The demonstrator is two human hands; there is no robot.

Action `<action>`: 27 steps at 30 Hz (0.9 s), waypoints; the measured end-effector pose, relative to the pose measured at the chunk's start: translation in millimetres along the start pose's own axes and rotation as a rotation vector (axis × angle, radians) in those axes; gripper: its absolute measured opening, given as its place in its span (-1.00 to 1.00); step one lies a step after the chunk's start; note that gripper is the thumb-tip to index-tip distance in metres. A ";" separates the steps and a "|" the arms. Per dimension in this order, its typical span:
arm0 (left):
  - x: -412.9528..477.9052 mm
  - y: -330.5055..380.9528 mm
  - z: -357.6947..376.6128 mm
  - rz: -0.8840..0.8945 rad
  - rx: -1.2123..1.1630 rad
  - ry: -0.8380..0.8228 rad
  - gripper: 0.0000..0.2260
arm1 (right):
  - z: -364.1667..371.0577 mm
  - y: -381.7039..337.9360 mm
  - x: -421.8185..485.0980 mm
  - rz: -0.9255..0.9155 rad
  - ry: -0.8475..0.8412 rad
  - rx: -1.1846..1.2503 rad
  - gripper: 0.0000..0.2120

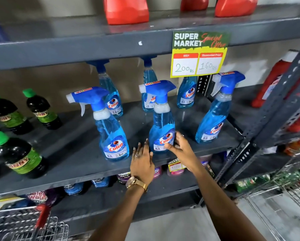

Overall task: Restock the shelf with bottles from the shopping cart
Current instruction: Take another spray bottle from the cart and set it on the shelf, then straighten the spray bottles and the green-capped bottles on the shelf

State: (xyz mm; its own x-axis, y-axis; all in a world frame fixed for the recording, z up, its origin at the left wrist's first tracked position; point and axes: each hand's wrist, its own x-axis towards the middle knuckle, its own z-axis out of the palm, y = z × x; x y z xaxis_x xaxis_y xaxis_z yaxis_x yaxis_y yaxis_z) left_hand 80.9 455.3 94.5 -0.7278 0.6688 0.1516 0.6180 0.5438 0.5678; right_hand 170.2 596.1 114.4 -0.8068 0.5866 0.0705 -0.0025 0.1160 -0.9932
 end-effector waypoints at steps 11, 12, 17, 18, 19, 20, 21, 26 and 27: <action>-0.1 9.1 9.8 -0.077 0.141 0.060 -0.44 | 2.3 10.2 4.1 -0.006 -0.008 0.008 -0.65; -0.1 9.3 9.3 -0.085 0.140 0.058 -0.45 | 2.9 11.4 4.2 -0.012 -0.008 0.014 -0.65; -0.4 10.3 5.9 -0.074 0.129 0.046 -0.47 | 2.0 2.9 -0.1 0.024 -0.053 -0.049 -0.57; -2.2 9.5 5.0 -0.058 0.116 0.061 -0.48 | 3.9 1.4 -4.2 0.003 -0.005 -0.049 -0.49; -5.9 7.5 3.6 -0.034 0.091 0.077 -0.50 | 7.5 -0.9 -11.4 -0.037 0.092 -0.044 -0.42; -11.9 4.2 1.1 0.001 0.055 0.084 -0.52 | 12.9 -2.8 -20.9 -0.095 0.223 -0.052 -0.41; -21.2 -1.1 -2.6 0.051 0.011 0.087 -0.54 | 20.0 -4.6 -33.2 -0.159 0.368 -0.081 -0.46; -79.7 -59.1 -24.6 0.215 -0.127 0.340 -0.56 | 81.9 -10.4 -95.0 -0.226 0.198 -0.154 -0.80; -81.9 -69.8 -32.3 0.141 -0.128 0.417 -0.54 | 98.1 -11.6 -97.1 -0.211 0.090 -0.189 -0.77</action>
State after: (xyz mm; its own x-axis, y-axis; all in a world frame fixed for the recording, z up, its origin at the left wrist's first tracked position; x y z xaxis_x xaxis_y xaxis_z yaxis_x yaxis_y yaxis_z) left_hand 87.8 346.2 68.5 -0.7131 0.4562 0.5324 0.6969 0.3780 0.6095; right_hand 190.6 459.2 110.0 -0.7441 0.6017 0.2903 -0.0479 0.3854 -0.9215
